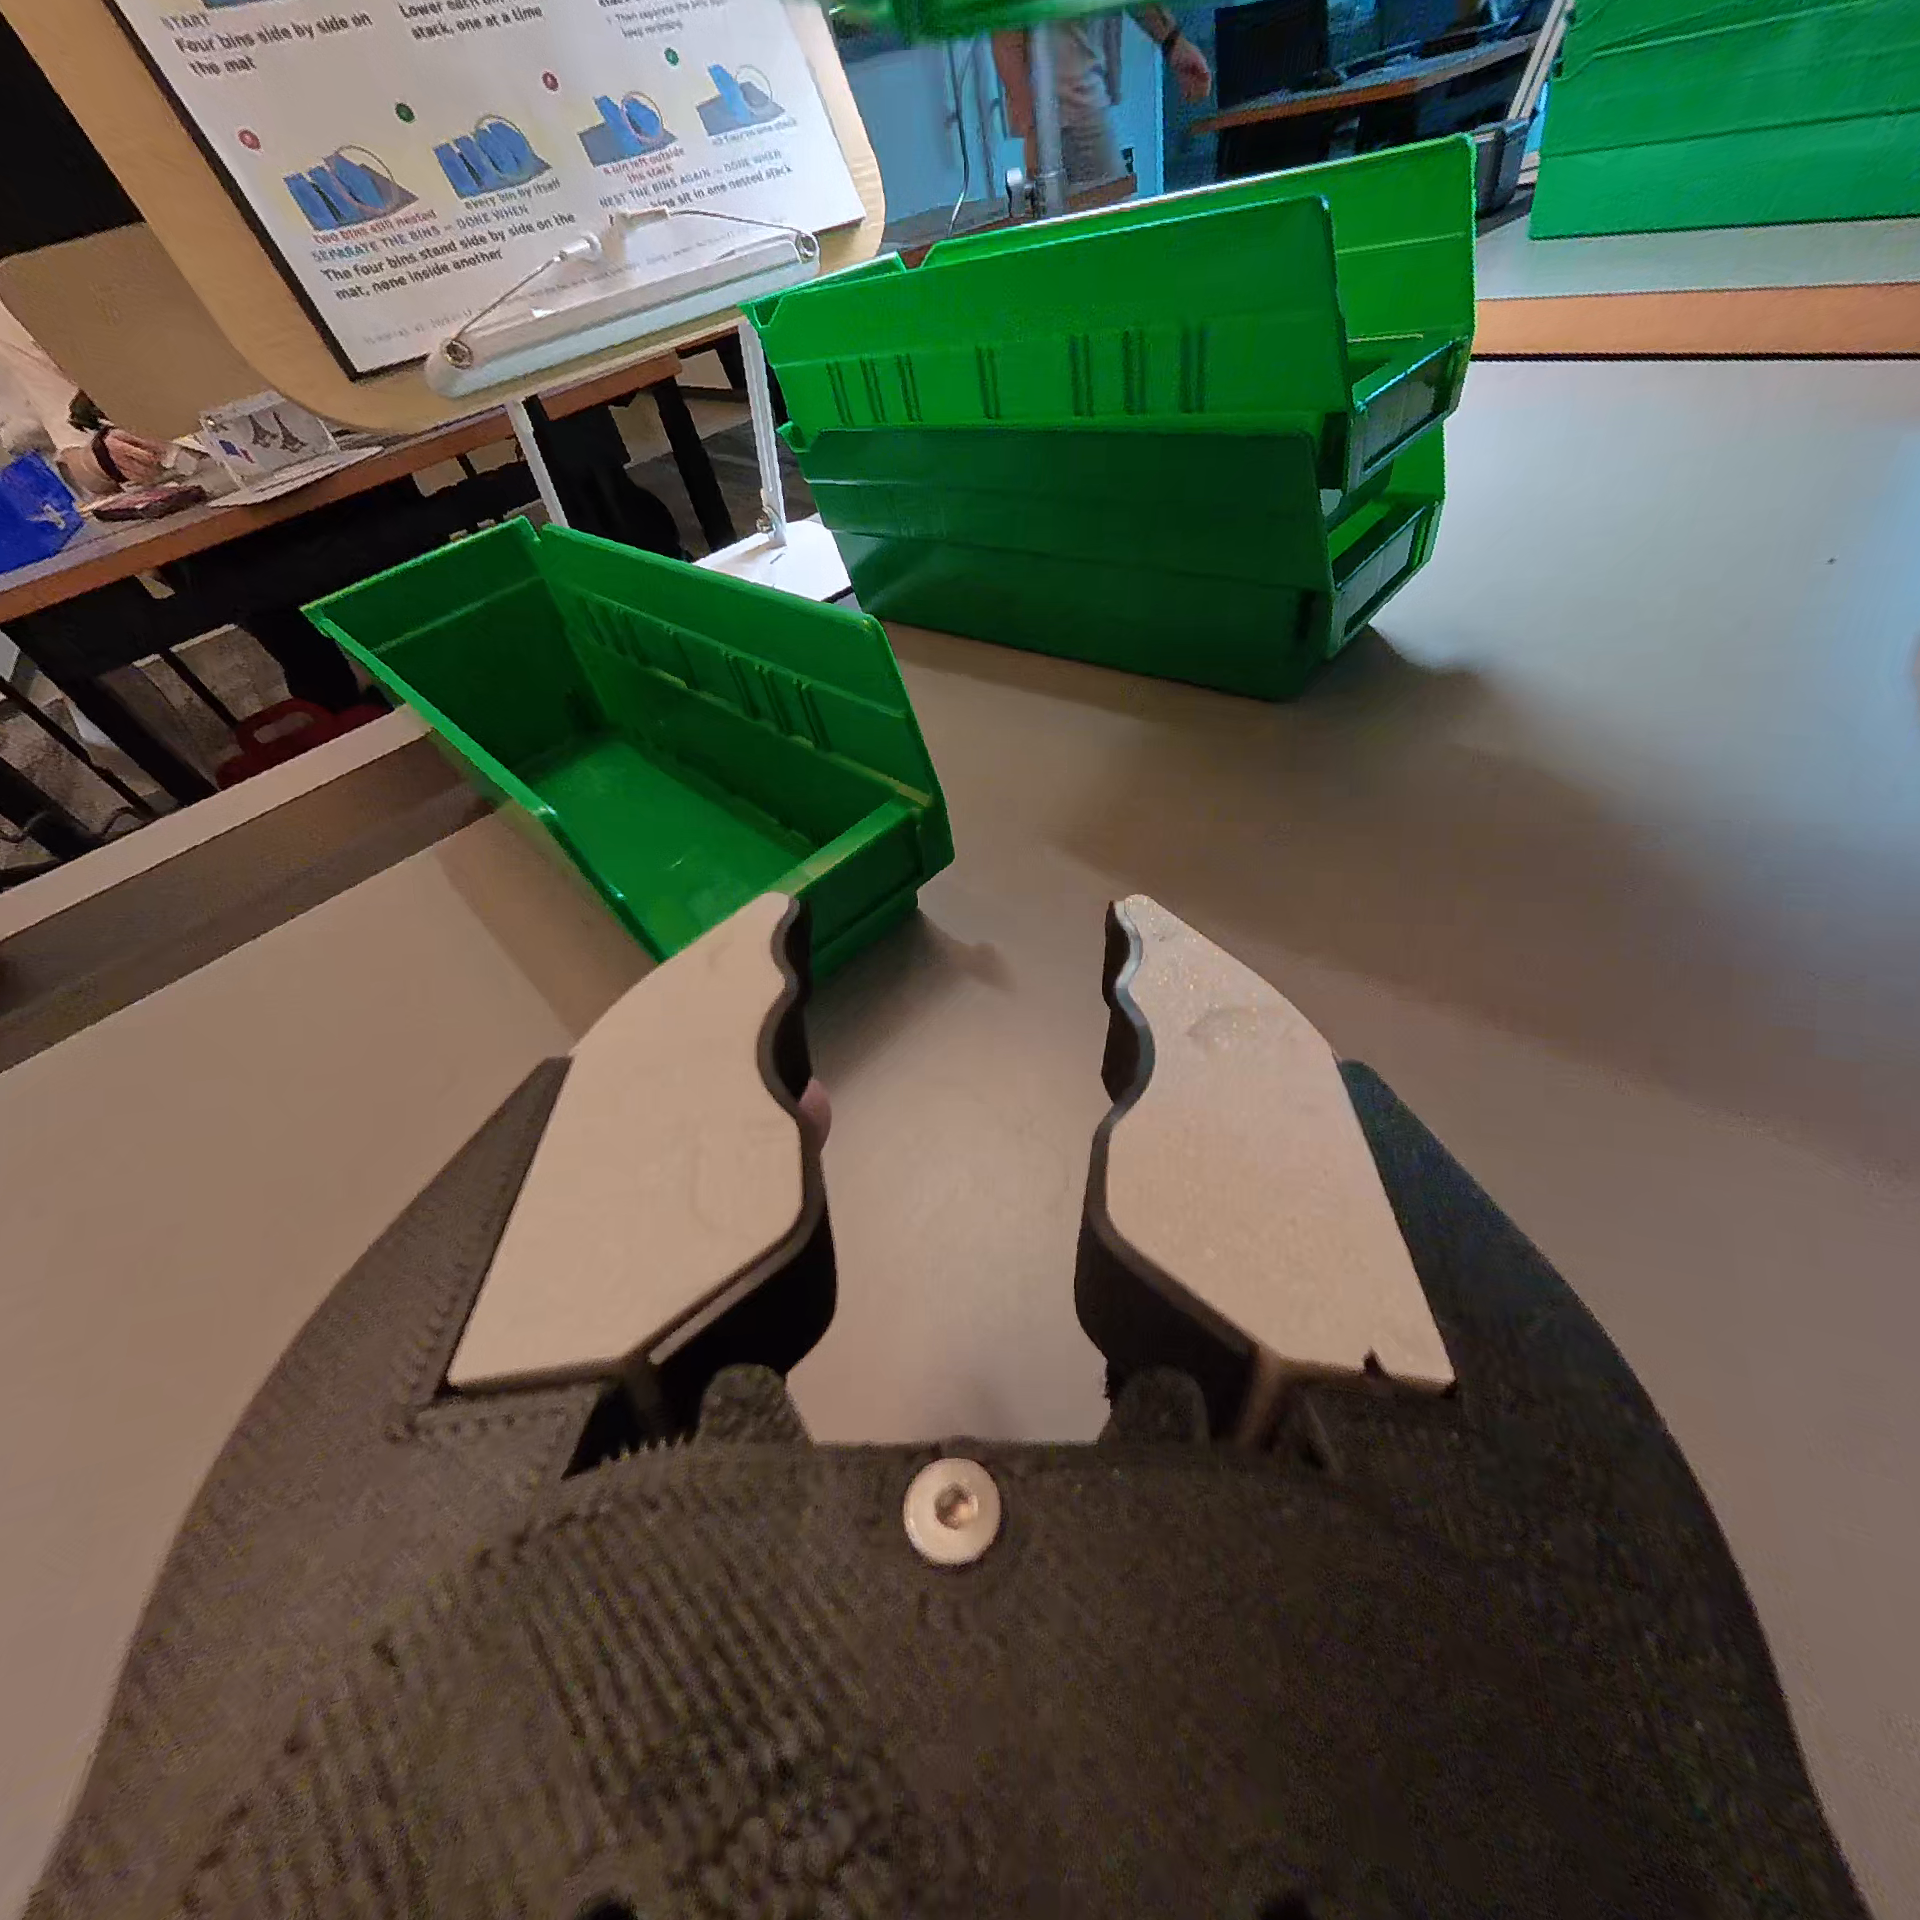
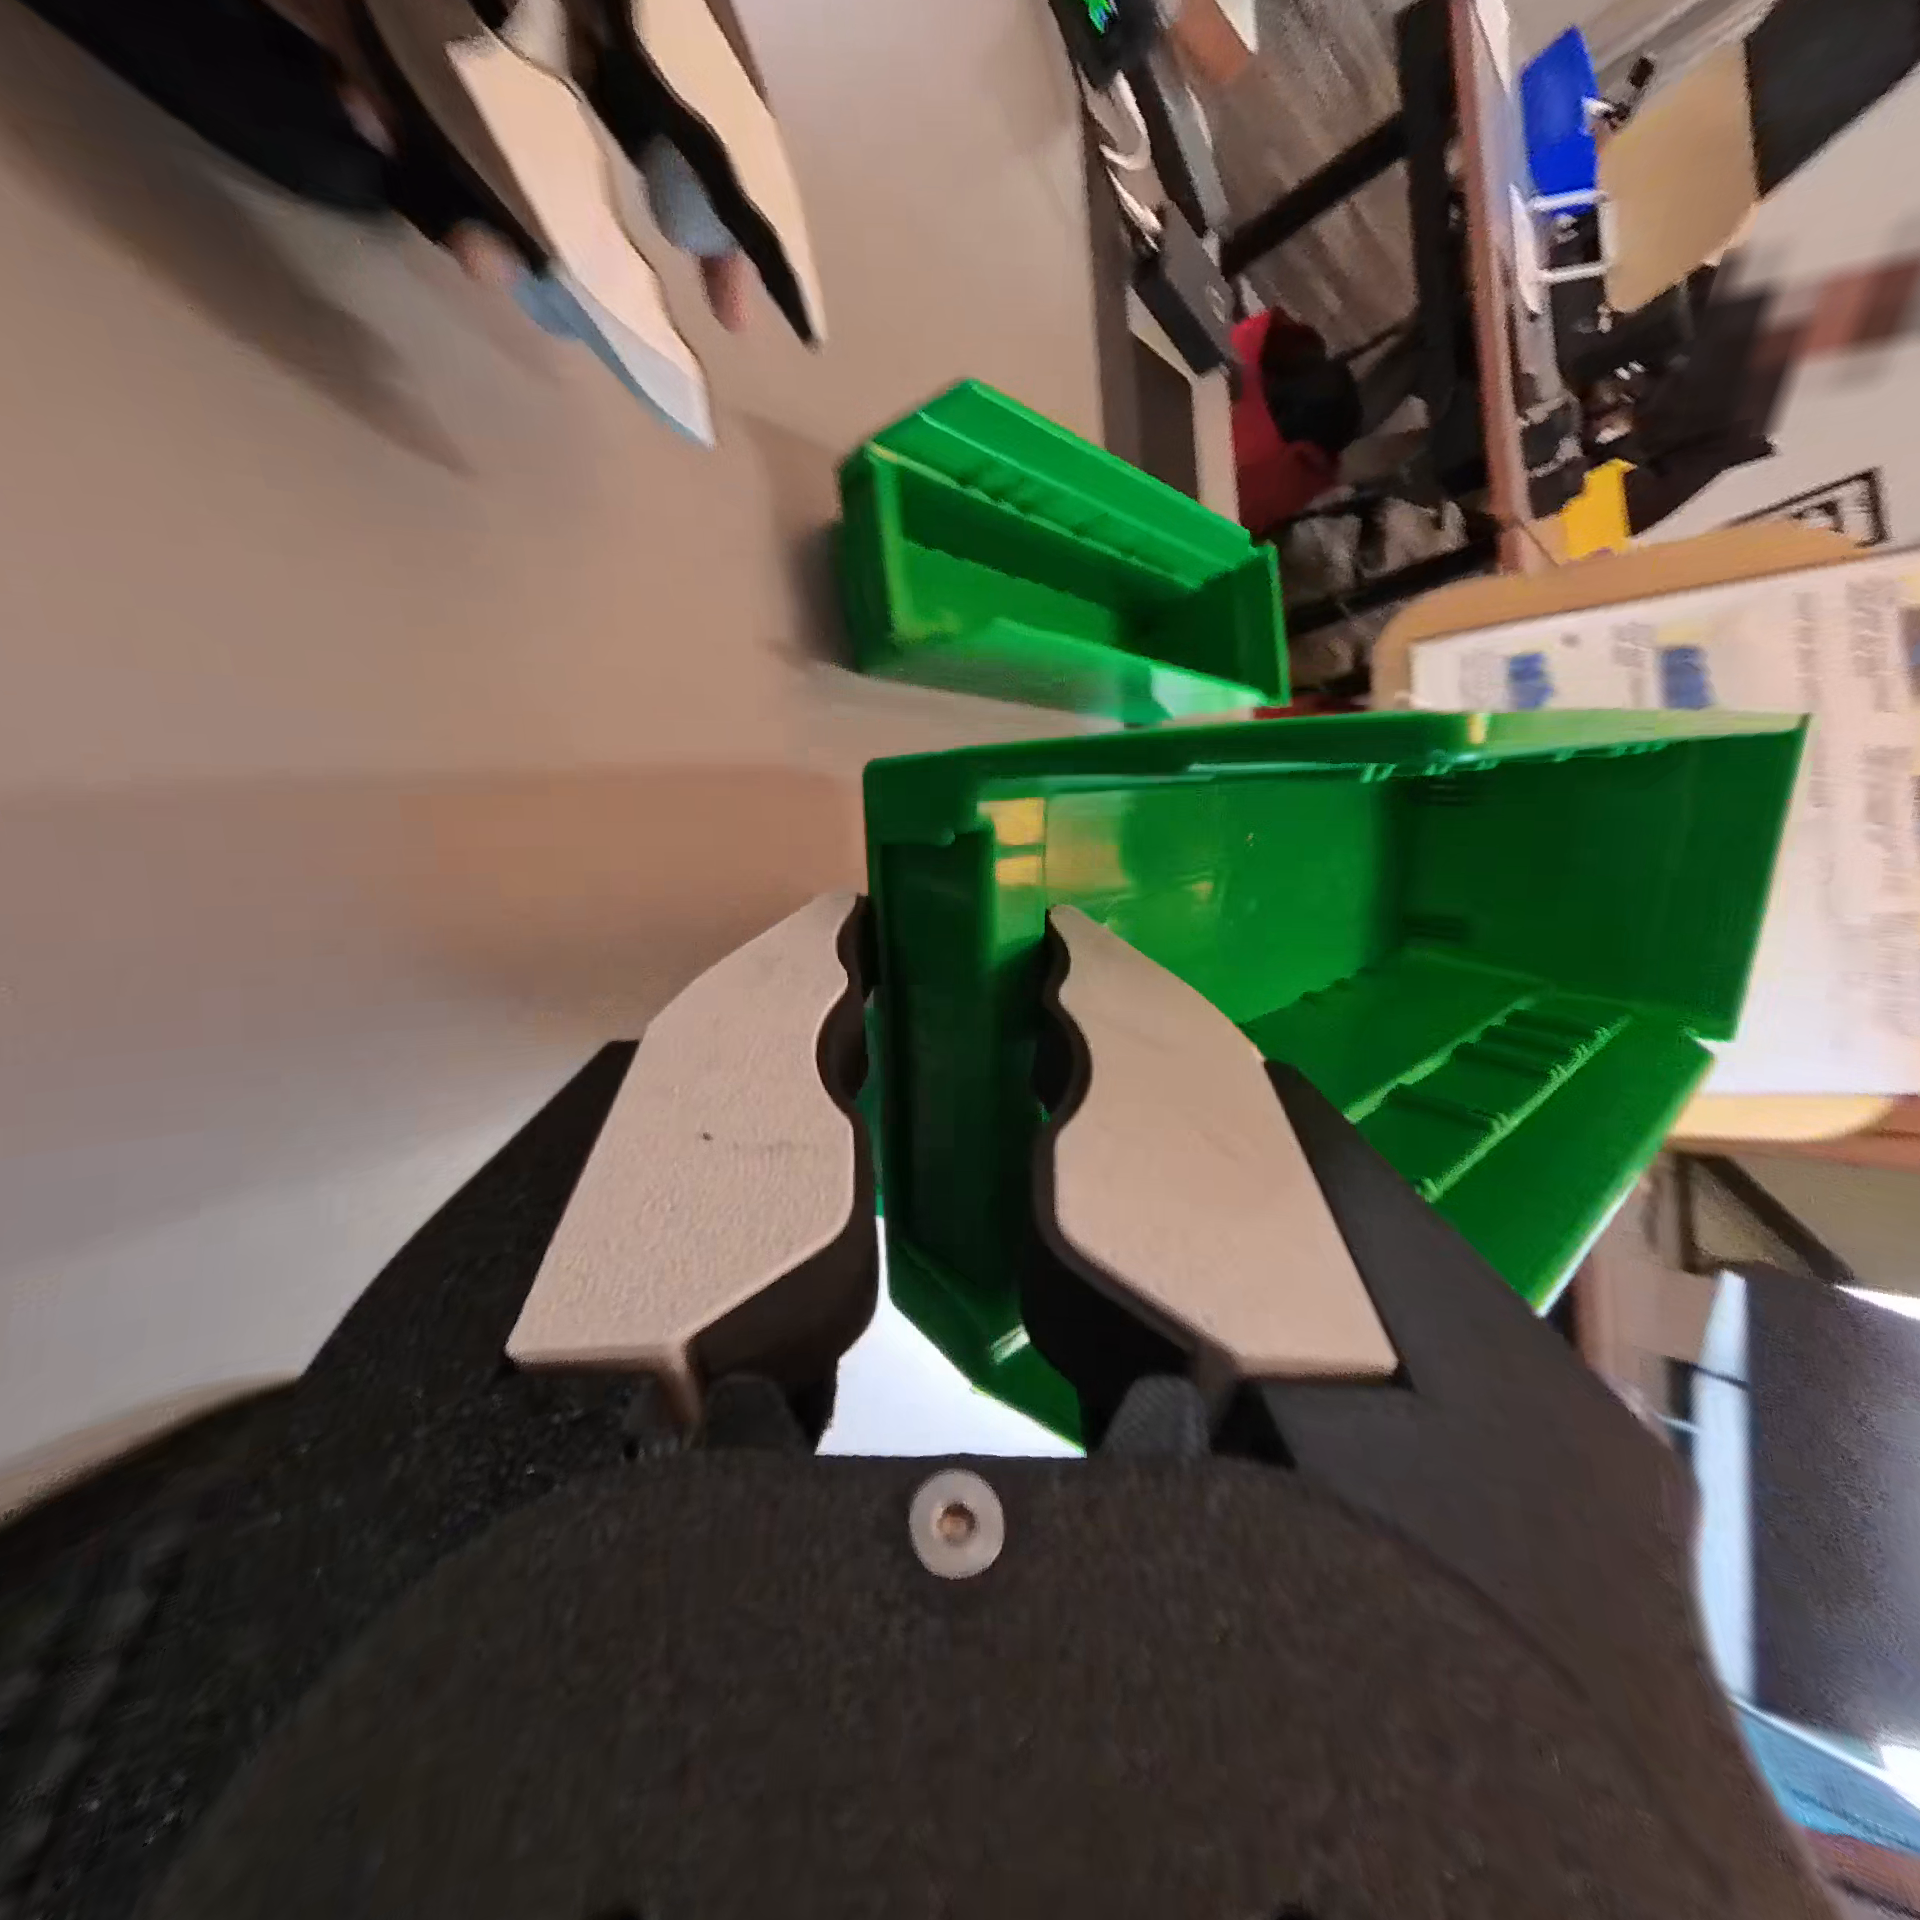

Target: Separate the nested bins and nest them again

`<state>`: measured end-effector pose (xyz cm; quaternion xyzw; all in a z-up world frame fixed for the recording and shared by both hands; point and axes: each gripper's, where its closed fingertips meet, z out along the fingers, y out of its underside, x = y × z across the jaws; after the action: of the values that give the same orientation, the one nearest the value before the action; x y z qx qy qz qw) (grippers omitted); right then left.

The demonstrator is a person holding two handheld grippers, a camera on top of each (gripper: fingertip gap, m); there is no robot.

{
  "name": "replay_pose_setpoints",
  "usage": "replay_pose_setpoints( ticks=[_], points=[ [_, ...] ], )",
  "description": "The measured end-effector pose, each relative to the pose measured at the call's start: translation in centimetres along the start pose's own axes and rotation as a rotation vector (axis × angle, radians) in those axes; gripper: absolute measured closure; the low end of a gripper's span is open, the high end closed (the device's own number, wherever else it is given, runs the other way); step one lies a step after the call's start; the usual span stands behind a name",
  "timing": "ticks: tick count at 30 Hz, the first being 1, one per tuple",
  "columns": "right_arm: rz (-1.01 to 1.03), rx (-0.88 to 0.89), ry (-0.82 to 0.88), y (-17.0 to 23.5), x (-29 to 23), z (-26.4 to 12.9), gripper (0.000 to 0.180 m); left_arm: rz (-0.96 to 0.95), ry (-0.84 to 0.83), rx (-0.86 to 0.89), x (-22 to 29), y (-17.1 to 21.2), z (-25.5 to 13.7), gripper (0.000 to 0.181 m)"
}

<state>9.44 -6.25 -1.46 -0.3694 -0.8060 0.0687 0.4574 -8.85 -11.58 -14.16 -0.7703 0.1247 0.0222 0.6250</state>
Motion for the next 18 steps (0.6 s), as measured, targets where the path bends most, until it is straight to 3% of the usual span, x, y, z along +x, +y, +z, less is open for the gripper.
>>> replay_pose_setpoints(
  ticks=[8, 18],
  points=[
    [-0.044, -0.122, -0.003, 6.7, 5.8, 3.8, 0.151, 0.0, -0.005, 0.009, -0.1, -0.2, -0.1, 0.126],
    [-0.067, -0.202, -0.084, 11.6, 5.2, 9.5, 0.151, -0.003, -0.007, 0.014, -0.3, -0.2, -0.3, 0.126]
  ],
)
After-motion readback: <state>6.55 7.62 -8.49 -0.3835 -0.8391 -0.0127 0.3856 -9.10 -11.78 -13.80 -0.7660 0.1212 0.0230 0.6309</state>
